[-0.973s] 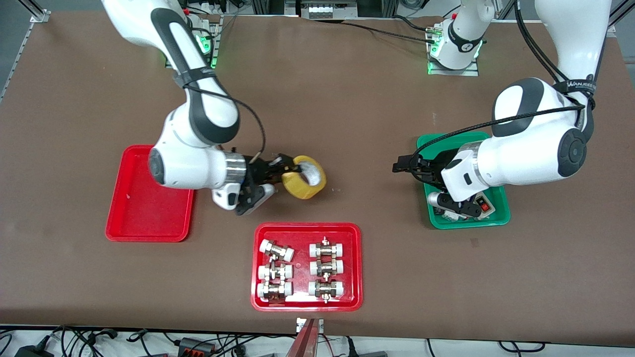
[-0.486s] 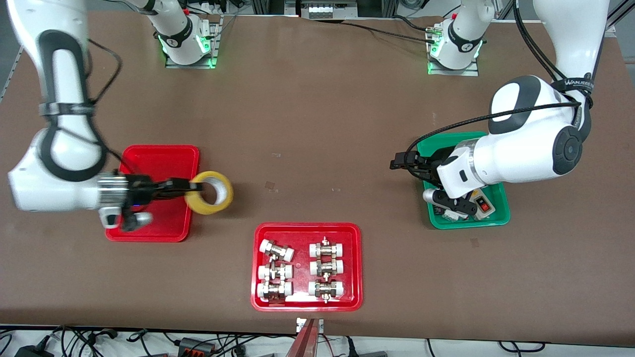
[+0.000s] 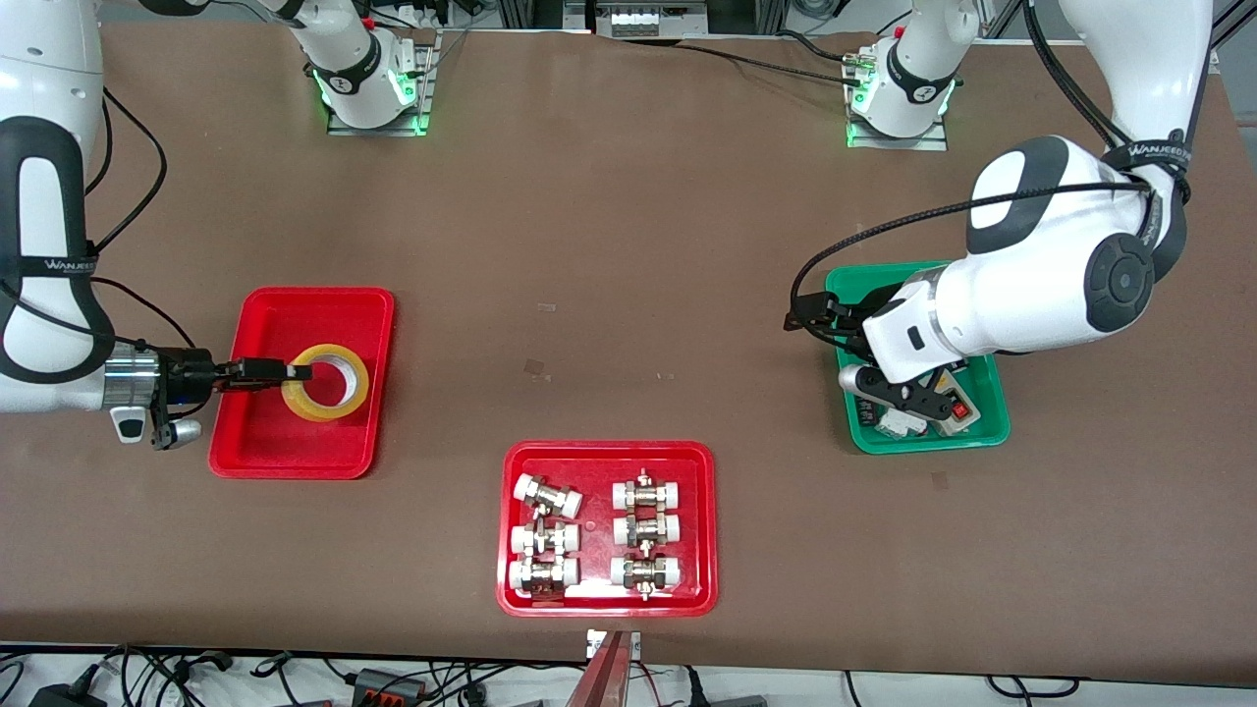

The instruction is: Left arm passes tape to right arm into tray

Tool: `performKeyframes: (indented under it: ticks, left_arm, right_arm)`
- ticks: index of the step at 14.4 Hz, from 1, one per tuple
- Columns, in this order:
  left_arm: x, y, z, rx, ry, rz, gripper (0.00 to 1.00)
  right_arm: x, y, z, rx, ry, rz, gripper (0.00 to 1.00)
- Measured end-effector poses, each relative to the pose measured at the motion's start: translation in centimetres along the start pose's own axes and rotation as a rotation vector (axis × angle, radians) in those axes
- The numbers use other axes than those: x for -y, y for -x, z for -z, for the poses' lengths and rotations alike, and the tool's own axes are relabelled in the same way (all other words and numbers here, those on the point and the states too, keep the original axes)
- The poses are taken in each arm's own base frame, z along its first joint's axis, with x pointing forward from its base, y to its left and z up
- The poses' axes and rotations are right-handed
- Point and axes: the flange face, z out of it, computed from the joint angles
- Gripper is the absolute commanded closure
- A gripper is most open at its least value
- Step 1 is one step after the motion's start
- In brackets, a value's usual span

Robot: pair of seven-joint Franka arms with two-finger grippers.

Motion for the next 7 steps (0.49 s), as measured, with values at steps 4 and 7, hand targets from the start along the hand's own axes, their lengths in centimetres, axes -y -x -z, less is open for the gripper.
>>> performKeyframes:
  ticks: [4,7]
  left_arm:
    - [-0.2,0.6,0.5,0.015,-0.037,-0.012,0.00]
    - [0.0,1.2,1.1,0.028,-0.087,-0.023,0.00]
  right_arm:
    - [-2.6,0.9,-0.9,0.040,-0.024,-0.005,0.59]
    - [-4.4,1.2,-1.6,0.048,-0.034,0.015,0.59]
